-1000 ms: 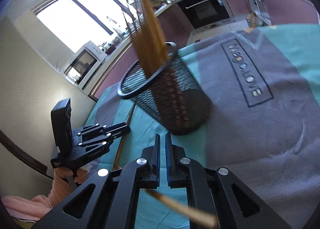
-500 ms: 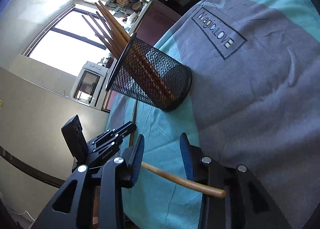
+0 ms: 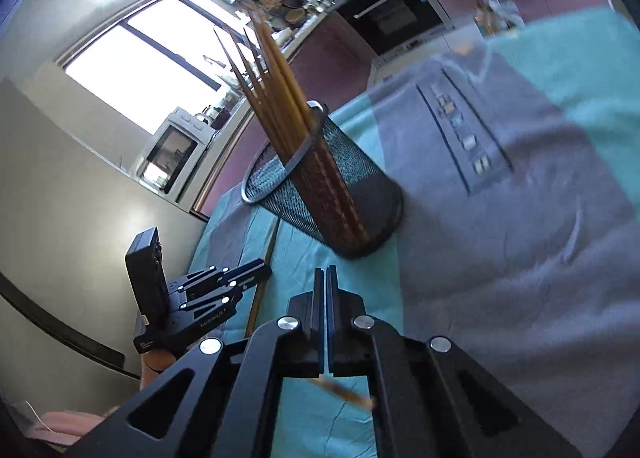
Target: Organize utensils
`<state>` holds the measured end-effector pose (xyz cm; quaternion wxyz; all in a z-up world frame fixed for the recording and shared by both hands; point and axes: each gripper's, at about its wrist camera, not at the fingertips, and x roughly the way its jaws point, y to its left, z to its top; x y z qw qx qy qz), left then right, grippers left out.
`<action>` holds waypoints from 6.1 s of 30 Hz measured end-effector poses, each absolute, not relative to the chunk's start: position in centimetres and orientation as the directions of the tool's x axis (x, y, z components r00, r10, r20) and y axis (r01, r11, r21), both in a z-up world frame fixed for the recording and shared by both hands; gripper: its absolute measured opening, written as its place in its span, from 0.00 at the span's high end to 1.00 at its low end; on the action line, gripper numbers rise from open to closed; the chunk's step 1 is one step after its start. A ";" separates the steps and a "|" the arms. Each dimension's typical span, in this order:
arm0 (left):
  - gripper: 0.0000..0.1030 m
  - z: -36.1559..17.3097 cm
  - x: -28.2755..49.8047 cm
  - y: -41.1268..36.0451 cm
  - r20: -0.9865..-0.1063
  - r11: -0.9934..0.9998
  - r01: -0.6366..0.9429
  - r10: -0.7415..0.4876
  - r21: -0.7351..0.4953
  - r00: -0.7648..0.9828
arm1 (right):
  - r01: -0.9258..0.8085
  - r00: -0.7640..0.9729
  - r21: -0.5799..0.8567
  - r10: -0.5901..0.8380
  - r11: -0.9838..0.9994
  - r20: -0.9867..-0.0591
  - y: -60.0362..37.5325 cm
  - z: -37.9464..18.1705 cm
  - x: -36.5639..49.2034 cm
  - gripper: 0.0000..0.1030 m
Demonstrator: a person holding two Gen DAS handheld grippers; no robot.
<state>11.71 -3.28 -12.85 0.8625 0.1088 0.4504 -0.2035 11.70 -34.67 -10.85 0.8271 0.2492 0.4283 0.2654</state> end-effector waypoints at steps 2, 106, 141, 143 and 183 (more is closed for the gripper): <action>0.86 -12.8 11.1 -3.4 -0.821 0.886 0.464 -0.263 0.002 0.506 | -0.262 0.511 0.587 0.626 0.766 -0.589 -34.4 -9.0 12.2 1.00; 0.92 -13.2 8.7 -5.6 -0.829 0.884 0.466 -0.291 -0.043 0.477 | -0.325 0.510 0.087 0.252 0.942 -0.823 -25.1 -14.2 8.6 0.95; 0.93 -10.5 7.6 -4.3 -0.781 0.903 0.418 -0.330 -0.097 0.531 | -0.416 0.592 0.246 0.467 0.875 -0.657 -25.1 -9.4 8.1 0.95; 0.93 -10.1 7.5 -4.0 -0.774 0.902 0.418 -0.338 -0.104 0.536 | -0.417 0.601 0.256 0.475 0.872 -0.643 -25.4 -9.0 8.2 0.95; 0.93 3.3 3.4 -0.4 -0.498 0.846 0.485 -0.525 -0.220 0.690 | -0.473 0.747 0.241 0.531 0.848 -0.401 -28.4 0.0 8.2 0.95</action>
